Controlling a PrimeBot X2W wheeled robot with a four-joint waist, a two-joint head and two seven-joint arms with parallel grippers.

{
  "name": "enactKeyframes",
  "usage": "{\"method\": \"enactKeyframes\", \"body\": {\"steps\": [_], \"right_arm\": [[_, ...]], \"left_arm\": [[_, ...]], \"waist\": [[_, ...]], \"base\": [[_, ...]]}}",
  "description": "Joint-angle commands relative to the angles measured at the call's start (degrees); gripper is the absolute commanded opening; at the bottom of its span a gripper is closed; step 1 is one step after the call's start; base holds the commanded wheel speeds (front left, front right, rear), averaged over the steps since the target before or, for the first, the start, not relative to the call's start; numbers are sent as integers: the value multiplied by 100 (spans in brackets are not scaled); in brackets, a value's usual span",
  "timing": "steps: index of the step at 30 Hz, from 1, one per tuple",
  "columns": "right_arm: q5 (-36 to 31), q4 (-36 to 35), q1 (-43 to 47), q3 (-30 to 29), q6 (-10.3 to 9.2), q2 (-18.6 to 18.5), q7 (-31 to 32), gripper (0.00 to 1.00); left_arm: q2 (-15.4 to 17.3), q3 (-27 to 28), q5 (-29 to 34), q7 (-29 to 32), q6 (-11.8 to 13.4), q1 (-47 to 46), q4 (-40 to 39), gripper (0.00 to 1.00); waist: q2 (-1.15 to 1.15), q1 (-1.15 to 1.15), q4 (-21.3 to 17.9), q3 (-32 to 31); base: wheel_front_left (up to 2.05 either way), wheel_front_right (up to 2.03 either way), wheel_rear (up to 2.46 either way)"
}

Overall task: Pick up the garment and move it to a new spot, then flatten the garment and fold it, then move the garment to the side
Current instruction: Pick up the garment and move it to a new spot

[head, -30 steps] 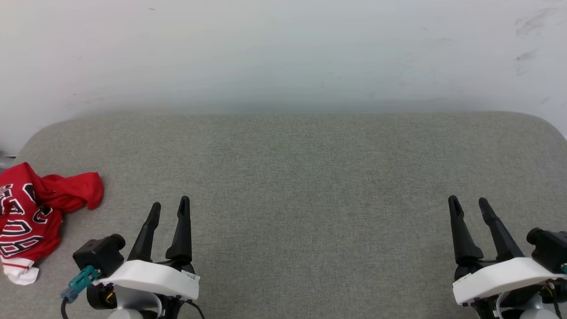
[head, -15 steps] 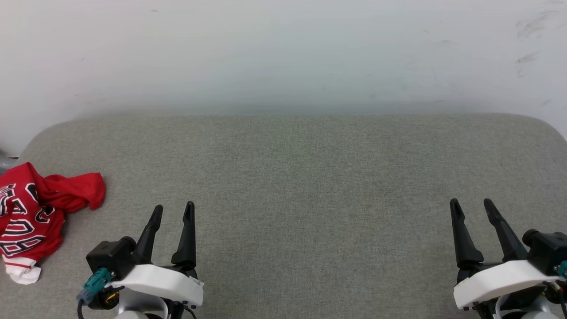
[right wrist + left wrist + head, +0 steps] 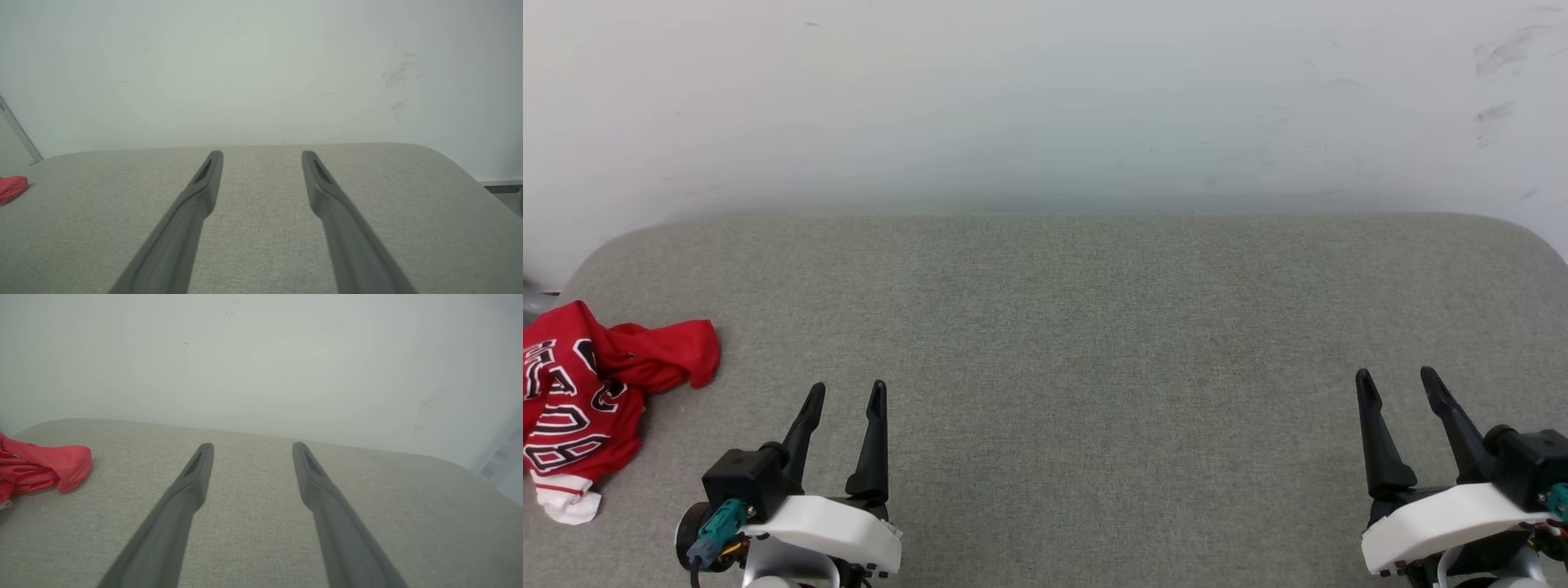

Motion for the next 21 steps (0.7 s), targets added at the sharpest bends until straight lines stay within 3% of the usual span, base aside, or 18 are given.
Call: {"method": "enactKeyframes", "body": {"steps": [1, 21], "right_arm": [[-123, -61, 57, -6, -1, 15, 1, 100], [-634, -179, 89, -64, -3, 18, -83, 100]], "left_arm": [[8, 2, 109, -50, 0, -8, -3, 100], [-10, 63, 890, -263, 1, -147, 156, 100]], "waist": [[0, 1, -1, -2], [0, 1, 114, 49]], "base": [[0, 0, 0], [0, 0, 0]]}}
